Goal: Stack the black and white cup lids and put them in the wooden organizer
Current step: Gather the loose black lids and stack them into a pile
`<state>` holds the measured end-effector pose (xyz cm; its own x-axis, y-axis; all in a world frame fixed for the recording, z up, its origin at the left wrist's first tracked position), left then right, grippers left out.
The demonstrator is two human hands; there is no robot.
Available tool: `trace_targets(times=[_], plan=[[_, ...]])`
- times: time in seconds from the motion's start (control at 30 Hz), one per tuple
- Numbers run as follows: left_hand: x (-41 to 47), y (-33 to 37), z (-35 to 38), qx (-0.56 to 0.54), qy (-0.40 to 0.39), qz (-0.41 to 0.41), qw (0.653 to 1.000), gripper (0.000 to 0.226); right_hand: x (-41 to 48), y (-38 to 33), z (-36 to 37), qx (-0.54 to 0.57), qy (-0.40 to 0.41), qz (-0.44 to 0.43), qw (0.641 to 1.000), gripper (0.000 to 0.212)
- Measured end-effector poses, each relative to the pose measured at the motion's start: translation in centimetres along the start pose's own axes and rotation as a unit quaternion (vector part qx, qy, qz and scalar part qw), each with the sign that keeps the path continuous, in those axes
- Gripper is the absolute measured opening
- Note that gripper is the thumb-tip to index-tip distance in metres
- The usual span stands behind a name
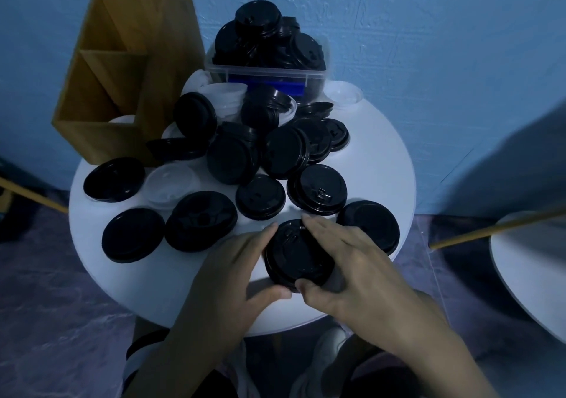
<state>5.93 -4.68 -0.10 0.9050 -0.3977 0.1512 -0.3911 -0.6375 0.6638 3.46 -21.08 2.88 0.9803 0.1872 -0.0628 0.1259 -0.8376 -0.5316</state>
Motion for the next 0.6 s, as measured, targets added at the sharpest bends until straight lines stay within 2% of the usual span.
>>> trace_targets(times=[0.13,0.27,0.37,0.6], plan=[[0.3,0.4,-0.1,0.011,-0.02,0.017,1.0,0.083,0.4,-0.4,0.1,-0.033,-0.022,-0.007,0.999,0.095],[0.6,0.5,-0.6,-0.003,0.015,0.012,1.0,0.067,0.4,-0.7,0.1,-0.033,-0.029,-0.015,0.999,0.096],[0.7,0.6,-0.6,-0.002,0.026,0.001,1.0,0.069,0.4,-0.5,0.2,-0.031,-0.038,-0.018,0.999,0.097],[1.6,1.8,-0.1,-0.097,-0.012,0.005,0.995,0.065,0.6,0.1,-0.1,-0.006,-0.039,-0.039,0.998,0.09]])
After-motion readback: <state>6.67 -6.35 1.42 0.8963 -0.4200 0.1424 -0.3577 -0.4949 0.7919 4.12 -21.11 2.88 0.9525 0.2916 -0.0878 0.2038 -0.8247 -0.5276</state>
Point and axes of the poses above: each hand's wrist, its own x-axis towards the middle knuckle, its own z-axis out of the palm, y = z × x, the point moved 9 cm from there along x, towards the middle knuckle, and after that the axes turned 1 degree about -x, right-handed, at the moved point
